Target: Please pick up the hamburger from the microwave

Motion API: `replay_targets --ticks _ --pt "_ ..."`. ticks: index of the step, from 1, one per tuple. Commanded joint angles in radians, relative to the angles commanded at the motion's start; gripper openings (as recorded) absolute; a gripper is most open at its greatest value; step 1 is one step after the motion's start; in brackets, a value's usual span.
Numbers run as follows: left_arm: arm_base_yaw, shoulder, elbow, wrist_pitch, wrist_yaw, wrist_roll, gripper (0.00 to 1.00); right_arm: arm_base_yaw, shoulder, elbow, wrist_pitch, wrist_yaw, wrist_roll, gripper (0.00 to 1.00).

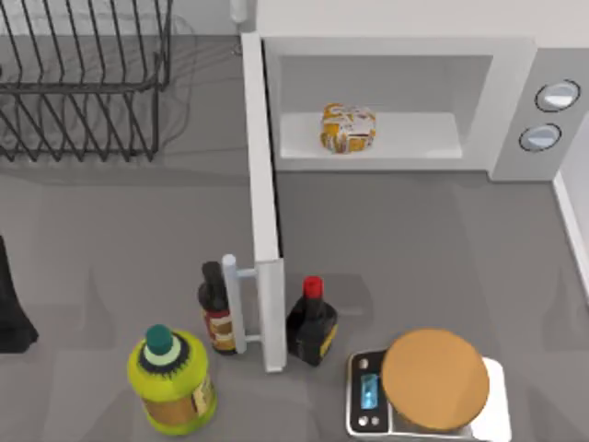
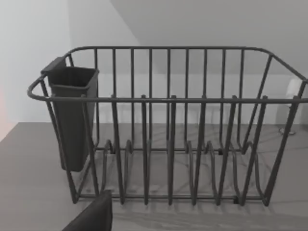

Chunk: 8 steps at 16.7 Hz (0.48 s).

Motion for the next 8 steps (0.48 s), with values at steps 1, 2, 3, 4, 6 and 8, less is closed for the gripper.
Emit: replay_targets --ticks 1,2,3,4,6,8 --pt "0.000 0.000 0.000 0.000 0.000 0.000 1.00 0.000 0.000 0.000 0.000 0.000 0.000 1.00" --pt "0.000 0.000 0.000 0.000 0.000 0.000 1.00 0.002 0.009 0.005 0.003 0.002 0.001 1.00" --pt "0.000 0.000 0.000 0.000 0.000 0.000 1.00 0.007 0.027 0.014 0.009 0.007 0.003 1.00" --pt "0.000 0.000 0.000 0.000 0.000 0.000 1.00 0.014 0.055 0.029 0.017 0.014 0.006 1.00" --pt "0.000 0.000 0.000 0.000 0.000 0.000 1.00 0.035 0.141 0.074 0.044 0.035 0.015 1.00" --pt "0.000 0.000 0.000 0.000 0.000 0.000 1.00 0.065 0.260 0.136 0.081 0.064 0.027 1.00"
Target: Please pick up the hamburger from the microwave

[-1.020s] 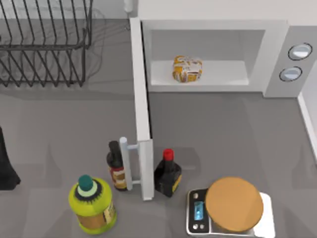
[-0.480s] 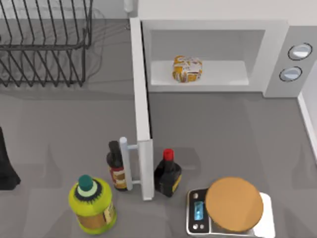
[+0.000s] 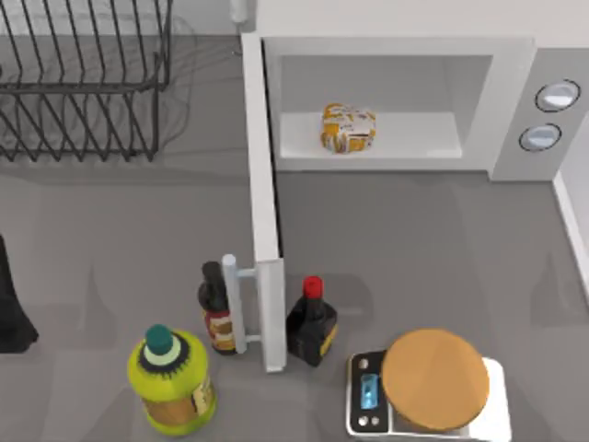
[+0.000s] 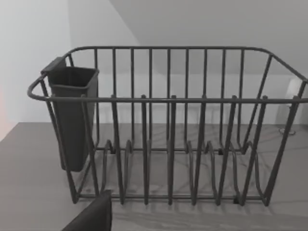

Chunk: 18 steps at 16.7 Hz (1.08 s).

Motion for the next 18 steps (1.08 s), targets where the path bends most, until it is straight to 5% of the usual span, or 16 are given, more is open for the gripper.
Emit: replay_targets --ticks 18 --pt "0.000 0.000 0.000 0.000 0.000 0.000 1.00 0.429 1.729 0.903 0.539 0.424 0.183 1.00"
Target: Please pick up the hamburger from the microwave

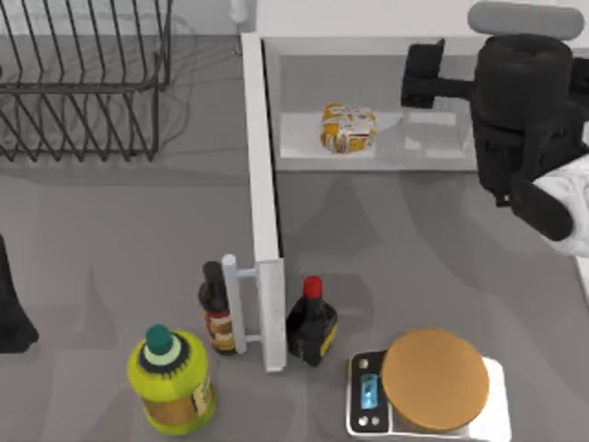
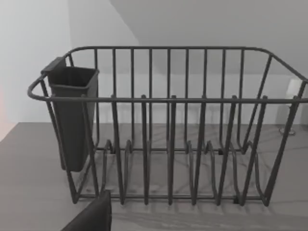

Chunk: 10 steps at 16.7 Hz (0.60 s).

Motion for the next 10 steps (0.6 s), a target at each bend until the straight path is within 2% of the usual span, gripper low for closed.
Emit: replay_targets --ticks 5,10 --pt "0.000 0.000 0.000 0.000 0.000 0.000 1.00 0.096 0.384 0.198 0.119 0.094 0.040 1.00" --pt "0.000 0.000 0.000 0.000 0.000 0.000 1.00 0.146 0.577 0.292 0.179 0.141 0.061 1.00"
